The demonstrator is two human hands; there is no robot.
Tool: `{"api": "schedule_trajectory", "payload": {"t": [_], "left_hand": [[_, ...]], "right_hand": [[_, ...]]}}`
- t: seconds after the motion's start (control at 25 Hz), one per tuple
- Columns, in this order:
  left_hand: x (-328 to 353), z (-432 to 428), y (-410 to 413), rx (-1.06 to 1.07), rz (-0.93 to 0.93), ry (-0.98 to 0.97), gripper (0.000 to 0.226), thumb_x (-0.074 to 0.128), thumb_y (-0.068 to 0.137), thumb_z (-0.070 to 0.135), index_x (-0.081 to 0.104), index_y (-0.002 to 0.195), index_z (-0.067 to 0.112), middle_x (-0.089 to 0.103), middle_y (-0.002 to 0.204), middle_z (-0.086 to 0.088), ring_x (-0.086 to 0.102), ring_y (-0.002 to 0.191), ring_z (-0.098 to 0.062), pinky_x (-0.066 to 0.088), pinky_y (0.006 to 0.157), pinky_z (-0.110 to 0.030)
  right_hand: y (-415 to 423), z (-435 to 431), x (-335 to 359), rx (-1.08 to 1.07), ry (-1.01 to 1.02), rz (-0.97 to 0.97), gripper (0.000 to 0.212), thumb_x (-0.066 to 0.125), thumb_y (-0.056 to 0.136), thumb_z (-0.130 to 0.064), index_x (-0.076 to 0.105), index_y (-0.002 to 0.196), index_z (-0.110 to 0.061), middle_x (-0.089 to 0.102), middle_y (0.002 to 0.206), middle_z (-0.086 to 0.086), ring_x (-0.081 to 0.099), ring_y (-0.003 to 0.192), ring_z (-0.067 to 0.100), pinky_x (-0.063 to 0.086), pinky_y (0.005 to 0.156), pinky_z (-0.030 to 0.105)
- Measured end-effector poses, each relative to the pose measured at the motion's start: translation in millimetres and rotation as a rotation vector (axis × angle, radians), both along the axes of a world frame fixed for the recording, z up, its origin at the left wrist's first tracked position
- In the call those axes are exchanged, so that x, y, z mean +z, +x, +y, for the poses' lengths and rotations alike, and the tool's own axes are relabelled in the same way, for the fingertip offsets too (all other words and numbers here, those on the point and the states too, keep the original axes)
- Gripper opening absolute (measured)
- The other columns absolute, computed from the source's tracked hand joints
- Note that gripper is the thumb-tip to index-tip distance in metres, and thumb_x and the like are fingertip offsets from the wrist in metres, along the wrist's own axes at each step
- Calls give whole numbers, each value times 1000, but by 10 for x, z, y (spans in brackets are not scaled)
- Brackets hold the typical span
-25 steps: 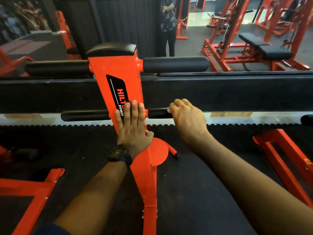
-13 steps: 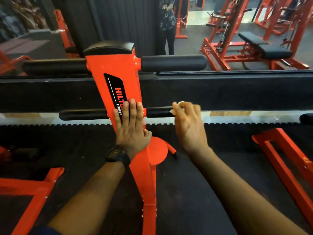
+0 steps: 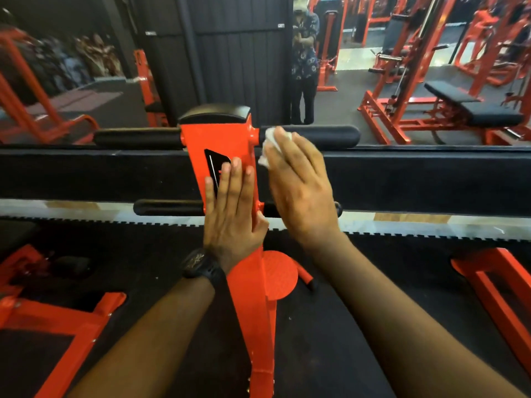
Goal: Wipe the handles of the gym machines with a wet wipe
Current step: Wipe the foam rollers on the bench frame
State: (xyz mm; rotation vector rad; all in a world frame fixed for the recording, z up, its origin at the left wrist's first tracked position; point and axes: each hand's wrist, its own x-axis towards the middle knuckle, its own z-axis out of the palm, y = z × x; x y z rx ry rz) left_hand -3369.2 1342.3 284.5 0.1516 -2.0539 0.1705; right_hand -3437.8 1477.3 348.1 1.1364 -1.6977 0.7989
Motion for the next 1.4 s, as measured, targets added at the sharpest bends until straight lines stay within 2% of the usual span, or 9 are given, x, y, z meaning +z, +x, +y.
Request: {"api": "schedule_trajectory", "payload": {"t": [0.24, 0.4, 0.52, 0.64, 0.8, 0.92, 1.04, 1.2, 1.4], "left_hand": [[743, -74, -133, 55, 45, -55, 98, 67, 73, 22, 17, 156, 2, 9, 163, -14, 7, 154, -28, 10, 123, -56], [792, -213, -235, 102, -31, -73, 114, 68, 75, 30, -8, 158, 11, -3, 164, -11, -4, 154, -26, 5, 124, -53], [762, -230, -249, 95, -13, -75, 116, 72, 75, 29, -7, 158, 11, -2, 164, -11, -1, 154, -27, 5, 124, -53], [728, -294, -259, 124, -59, -130, 112, 65, 75, 34, -6, 158, 9, -2, 164, -12, -3, 154, -28, 4, 124, -53], [699, -307, -277, 137, -47, -140, 106, 61, 78, 35, -3, 158, 6, 2, 165, -15, 0, 154, -30, 4, 124, -53], [705, -316, -278, 142, -65, -151, 106, 60, 79, 36, -6, 158, 7, -1, 165, -14, -2, 153, -30, 4, 124, -54], [678, -313, -283, 159, -48, -138, 107, 59, 78, 36, -6, 158, 7, 3, 165, -16, -4, 153, -30, 3, 124, -54], [678, -328, -315, 153, -49, -146, 107, 59, 77, 34, -6, 157, 6, 0, 166, -15, -5, 153, -29, 2, 124, -54], [672, -309, -330, 157, -30, -161, 108, 61, 77, 34, -5, 158, 6, -4, 165, -13, -5, 153, -29, 2, 124, -54]], "right_hand": [[-364, -22, 461, -191, 320, 405, 41, 45, 88, -2, 64, 122, 9, 66, 123, 21, 40, 125, 34, 44, 106, 40], [-198, -51, 427, -221, 274, 197, 42, 56, 85, -3, 63, 126, 3, 63, 127, 18, 55, 123, 32, 50, 98, 33], [-217, -27, 402, -227, 360, 257, 44, 44, 88, -6, 64, 125, 4, 65, 125, 19, 60, 120, 31, 48, 101, 33], [-303, 78, 473, -300, 233, 1, 46, 67, 87, -2, 57, 132, 2, 60, 131, 19, 55, 127, 35, 53, 96, 37], [-212, 87, 417, -270, 378, 180, 52, 58, 76, 5, 59, 129, 9, 60, 131, 26, 56, 125, 41, 46, 102, 39], [-208, 210, 463, -315, 353, -17, 69, 74, 70, 9, 53, 136, 6, 56, 137, 24, 52, 129, 39, 49, 99, 39], [-154, 241, 393, -322, 431, 64, 66, 70, 73, 7, 52, 137, 7, 53, 141, 24, 50, 132, 39, 46, 102, 38], [-267, 399, 486, -334, 340, -117, 68, 70, 80, 6, 46, 144, 1, 48, 146, 22, 46, 136, 37, 45, 103, 40], [-272, 474, 396, -294, 407, -12, 69, 66, 78, 10, 46, 144, 2, 47, 147, 21, 47, 136, 36, 48, 100, 38]]}}
